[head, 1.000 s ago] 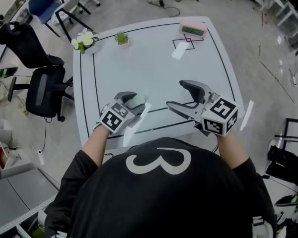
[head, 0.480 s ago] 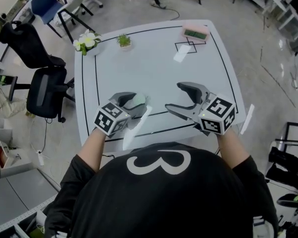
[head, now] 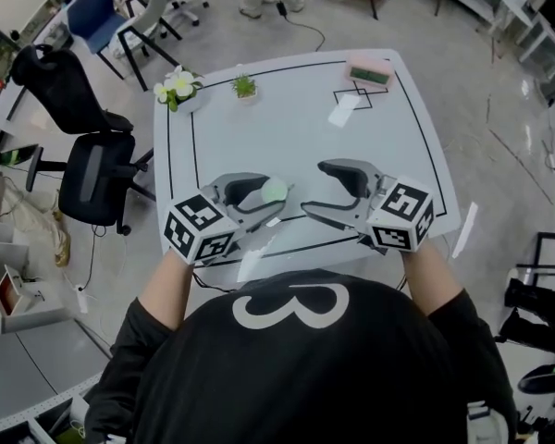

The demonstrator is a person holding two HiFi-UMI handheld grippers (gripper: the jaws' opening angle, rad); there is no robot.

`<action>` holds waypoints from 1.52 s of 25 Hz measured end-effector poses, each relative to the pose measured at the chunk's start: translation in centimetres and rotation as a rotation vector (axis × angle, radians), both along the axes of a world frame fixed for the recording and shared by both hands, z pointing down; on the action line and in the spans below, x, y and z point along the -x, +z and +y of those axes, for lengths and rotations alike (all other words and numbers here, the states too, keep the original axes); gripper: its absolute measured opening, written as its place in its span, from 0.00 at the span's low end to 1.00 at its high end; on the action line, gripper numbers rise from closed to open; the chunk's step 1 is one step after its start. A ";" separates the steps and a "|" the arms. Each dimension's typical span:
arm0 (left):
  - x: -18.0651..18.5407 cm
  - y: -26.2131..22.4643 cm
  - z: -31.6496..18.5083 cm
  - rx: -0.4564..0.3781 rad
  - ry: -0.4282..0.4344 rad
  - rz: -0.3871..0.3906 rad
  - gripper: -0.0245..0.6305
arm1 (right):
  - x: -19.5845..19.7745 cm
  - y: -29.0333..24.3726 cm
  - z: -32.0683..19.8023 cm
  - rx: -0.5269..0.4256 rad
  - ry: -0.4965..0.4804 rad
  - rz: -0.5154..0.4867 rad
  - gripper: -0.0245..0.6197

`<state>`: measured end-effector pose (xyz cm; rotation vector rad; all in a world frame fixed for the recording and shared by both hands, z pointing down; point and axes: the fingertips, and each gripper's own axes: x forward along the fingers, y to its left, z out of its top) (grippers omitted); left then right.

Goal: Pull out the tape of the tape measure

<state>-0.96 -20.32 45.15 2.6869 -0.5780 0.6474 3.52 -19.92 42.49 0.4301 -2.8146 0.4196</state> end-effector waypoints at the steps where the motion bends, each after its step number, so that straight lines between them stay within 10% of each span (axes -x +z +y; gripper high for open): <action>1: 0.0 -0.7 0.2 -0.005 0.011 0.004 0.36 | 0.4 -0.4 0.1 -0.007 -0.007 -0.003 0.53; 22: 0.7 -7.3 4.2 -0.048 0.134 0.035 0.36 | 4.0 -5.4 4.7 -0.166 -0.125 0.000 0.11; 38: 2.1 -8.4 5.0 -0.019 0.073 0.069 0.36 | 4.8 -6.7 5.9 -0.211 -0.127 -0.001 0.06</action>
